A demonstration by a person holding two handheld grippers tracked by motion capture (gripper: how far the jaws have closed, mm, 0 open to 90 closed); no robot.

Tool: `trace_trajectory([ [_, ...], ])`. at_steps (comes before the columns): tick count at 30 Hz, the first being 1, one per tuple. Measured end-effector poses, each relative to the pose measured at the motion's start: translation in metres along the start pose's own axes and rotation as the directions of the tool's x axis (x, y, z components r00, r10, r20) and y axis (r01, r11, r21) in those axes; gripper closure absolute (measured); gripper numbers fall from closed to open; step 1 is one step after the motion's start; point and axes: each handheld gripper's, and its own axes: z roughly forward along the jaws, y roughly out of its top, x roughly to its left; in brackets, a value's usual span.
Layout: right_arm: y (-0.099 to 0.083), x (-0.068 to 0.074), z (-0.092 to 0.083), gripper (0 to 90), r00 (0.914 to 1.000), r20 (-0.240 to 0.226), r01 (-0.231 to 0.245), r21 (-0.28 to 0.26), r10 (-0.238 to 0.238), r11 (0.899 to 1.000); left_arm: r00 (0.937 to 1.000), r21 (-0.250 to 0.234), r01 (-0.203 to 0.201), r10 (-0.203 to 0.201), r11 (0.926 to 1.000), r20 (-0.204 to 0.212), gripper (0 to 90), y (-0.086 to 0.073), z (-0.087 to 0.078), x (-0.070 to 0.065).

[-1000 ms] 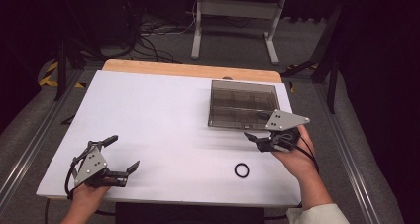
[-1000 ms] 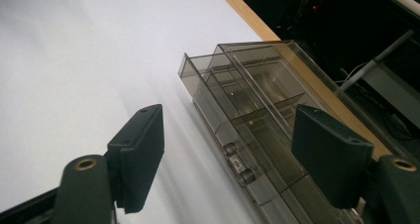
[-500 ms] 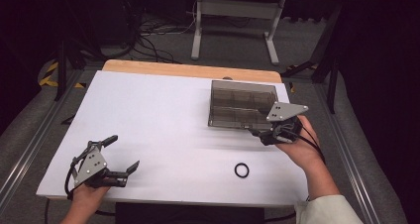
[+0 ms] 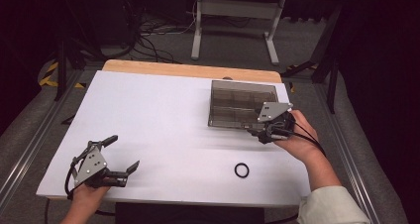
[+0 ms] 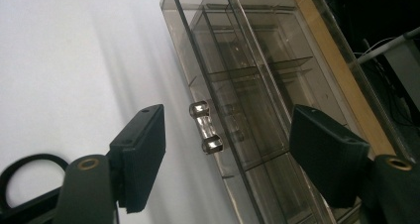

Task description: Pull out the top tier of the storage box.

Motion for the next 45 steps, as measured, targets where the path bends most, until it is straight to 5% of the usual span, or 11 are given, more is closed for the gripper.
trace_trajectory([
  [21,0.001,-0.002,0.027,44.6,0.9979,-0.028,0.062,0.136,-0.059,0.989,1.0,0.0,-0.003,0.003,1.0,-0.001,1.0,0.0,0.0,0.0],
  [33,0.002,0.003,0.045,61.8,0.9939,-0.045,0.108,0.234,-0.1,0.966,1.0,0.0,0.0,0.0,1.0,-0.001,0.9,0.0,0.0,0.0],
  [45,0.005,0.006,0.041,67.1,0.993,-0.018,0.117,0.236,-0.117,0.965,1.0,-0.002,0.001,-0.001,1.0,-0.001,1.0,0.0,0.0,0.0],
])
